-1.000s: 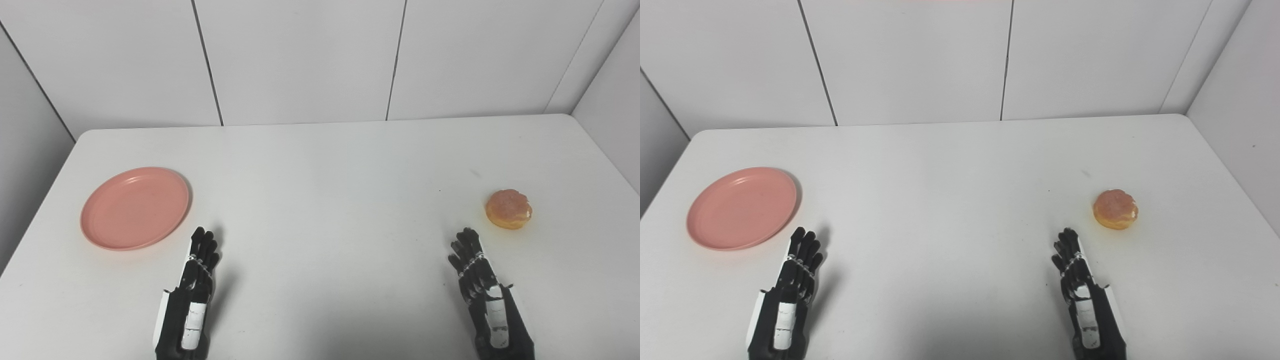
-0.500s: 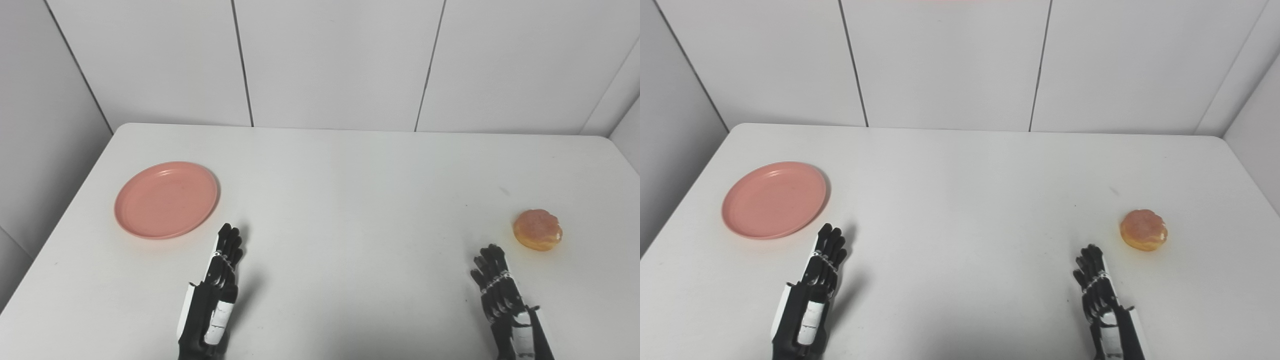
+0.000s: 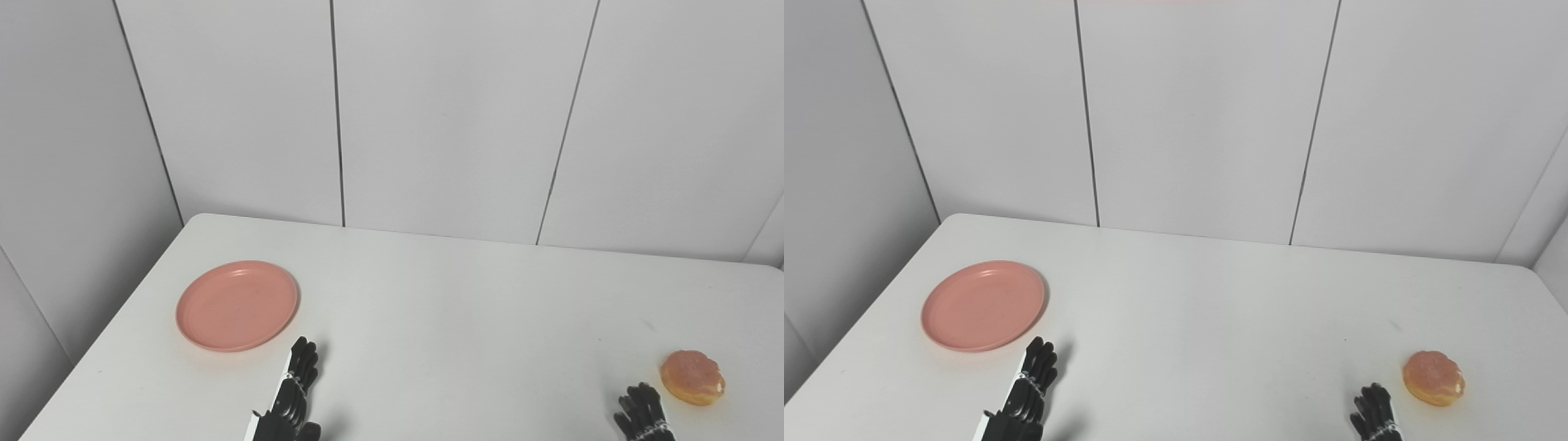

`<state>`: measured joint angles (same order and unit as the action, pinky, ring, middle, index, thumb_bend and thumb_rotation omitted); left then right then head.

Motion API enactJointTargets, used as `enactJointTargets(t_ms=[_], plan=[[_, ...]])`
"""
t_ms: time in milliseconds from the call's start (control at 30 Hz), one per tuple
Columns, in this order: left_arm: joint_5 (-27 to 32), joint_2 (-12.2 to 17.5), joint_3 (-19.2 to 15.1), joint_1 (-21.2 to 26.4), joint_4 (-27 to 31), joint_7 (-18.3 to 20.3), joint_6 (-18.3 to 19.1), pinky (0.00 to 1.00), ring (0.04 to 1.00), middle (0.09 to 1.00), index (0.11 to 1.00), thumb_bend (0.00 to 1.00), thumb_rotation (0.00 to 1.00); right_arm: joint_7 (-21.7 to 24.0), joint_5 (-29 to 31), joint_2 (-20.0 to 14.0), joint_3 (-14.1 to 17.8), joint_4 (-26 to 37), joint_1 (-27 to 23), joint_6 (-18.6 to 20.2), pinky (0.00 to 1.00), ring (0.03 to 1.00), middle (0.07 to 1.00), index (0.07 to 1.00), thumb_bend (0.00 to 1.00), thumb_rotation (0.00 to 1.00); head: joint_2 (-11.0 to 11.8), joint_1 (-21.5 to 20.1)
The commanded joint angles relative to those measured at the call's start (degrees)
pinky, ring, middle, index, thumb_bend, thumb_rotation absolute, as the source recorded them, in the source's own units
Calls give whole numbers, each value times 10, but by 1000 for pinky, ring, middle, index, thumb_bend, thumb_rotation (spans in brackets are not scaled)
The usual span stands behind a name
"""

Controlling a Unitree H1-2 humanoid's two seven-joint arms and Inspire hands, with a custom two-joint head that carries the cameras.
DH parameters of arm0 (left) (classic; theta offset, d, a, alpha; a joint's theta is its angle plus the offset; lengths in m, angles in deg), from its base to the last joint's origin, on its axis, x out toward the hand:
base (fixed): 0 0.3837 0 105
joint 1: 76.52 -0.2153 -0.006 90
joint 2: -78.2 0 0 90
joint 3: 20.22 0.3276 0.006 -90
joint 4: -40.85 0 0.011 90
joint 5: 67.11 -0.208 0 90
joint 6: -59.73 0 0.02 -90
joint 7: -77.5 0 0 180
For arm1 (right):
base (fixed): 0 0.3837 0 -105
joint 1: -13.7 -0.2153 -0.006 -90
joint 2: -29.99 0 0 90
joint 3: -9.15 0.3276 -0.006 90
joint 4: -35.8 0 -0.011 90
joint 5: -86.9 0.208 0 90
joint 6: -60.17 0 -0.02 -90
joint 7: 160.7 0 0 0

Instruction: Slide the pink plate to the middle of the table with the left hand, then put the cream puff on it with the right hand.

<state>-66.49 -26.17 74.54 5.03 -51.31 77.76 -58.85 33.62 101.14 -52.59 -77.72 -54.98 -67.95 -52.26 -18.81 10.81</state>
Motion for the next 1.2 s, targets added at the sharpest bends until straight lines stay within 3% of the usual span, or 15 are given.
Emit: enactJointTargets(t_ms=[0, 333, 633, 767, 867, 1000, 1167], plan=[[-19, -31, 15, -16, -84, -5, 17, 1000, 1000, 1000, 1000, 1000, 804, -7, -6, -8, 5, -53, 21, 29, 1000, 1000, 1000, 1000, 864, 1000, 0, 1], [8, -27, 9, -25, -59, 1, 17, 1000, 1000, 999, 1000, 991, 789, -10, 2, -3, 1, -22, 36, 46, 1000, 1000, 1000, 1000, 857, 1000, -12, 4], [24, -14, -12, -34, 52, -6, 18, 984, 989, 972, 986, 1000, 832, -14, 8, -4, -5, 0, 49, 61, 1000, 1000, 1000, 1000, 851, 1000, -14, 7], [25, 1, -25, -2, 126, -4, 22, 956, 907, 849, 876, 997, 890, -16, 5, -4, -5, 0, 50, 62, 1000, 1000, 1000, 1000, 844, 1000, -14, 6], [48, 17, -37, 26, 177, 2, 55, 898, 852, 796, 841, 997, 911, -20, 3, -3, -6, 3, 51, 63, 1000, 1000, 1000, 1000, 826, 1000, -15, 5], [38, 38, -70, 59, 220, -3, 72, 858, 850, 800, 828, 1000, 933, -21, 3, -4, -8, 1, 50, 62, 1000, 1000, 1000, 1000, 817, 1000, -15, 5], [45, 68, -114, 101, 231, -8, 87, 837, 844, 810, 838, 1000, 910, -20, 9, -5, -10, -5, 46, 64, 1000, 1000, 1000, 1000, 826, 1000, -10, 2]])
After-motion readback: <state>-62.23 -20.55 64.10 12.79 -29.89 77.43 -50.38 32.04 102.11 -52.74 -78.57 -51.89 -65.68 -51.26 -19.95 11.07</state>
